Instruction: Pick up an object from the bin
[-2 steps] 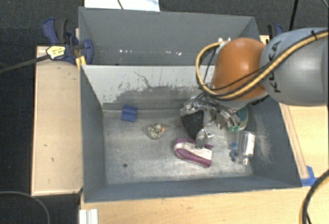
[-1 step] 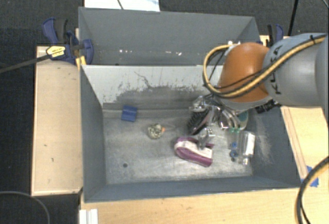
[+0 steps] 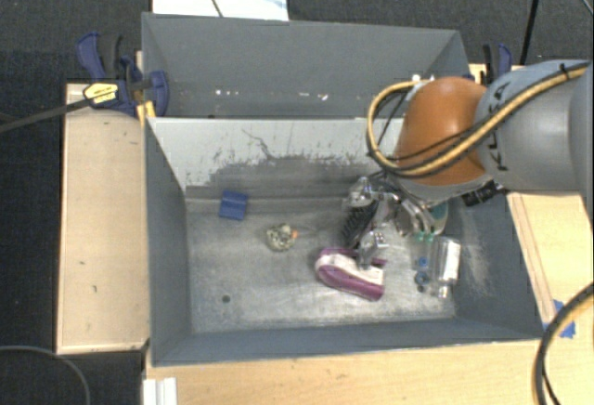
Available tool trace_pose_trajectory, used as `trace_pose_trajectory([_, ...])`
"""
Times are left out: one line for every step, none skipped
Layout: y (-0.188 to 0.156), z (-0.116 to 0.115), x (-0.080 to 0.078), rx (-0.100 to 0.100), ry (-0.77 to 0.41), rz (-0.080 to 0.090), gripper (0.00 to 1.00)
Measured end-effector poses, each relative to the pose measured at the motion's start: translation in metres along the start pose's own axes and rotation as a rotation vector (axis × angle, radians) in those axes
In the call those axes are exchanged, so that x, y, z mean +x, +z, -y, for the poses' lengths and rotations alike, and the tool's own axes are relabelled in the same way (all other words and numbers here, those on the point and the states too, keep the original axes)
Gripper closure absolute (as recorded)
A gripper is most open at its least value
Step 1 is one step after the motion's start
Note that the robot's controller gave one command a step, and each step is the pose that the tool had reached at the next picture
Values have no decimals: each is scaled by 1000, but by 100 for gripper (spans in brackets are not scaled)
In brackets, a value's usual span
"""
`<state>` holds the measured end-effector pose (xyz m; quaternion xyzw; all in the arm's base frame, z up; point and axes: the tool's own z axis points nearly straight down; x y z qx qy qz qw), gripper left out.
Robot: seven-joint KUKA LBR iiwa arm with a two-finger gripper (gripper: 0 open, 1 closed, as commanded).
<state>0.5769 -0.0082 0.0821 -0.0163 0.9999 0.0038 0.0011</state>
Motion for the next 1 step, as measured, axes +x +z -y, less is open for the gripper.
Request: trace_pose_trajectory([-181, -22, 3, 8, -391, 5, 100])
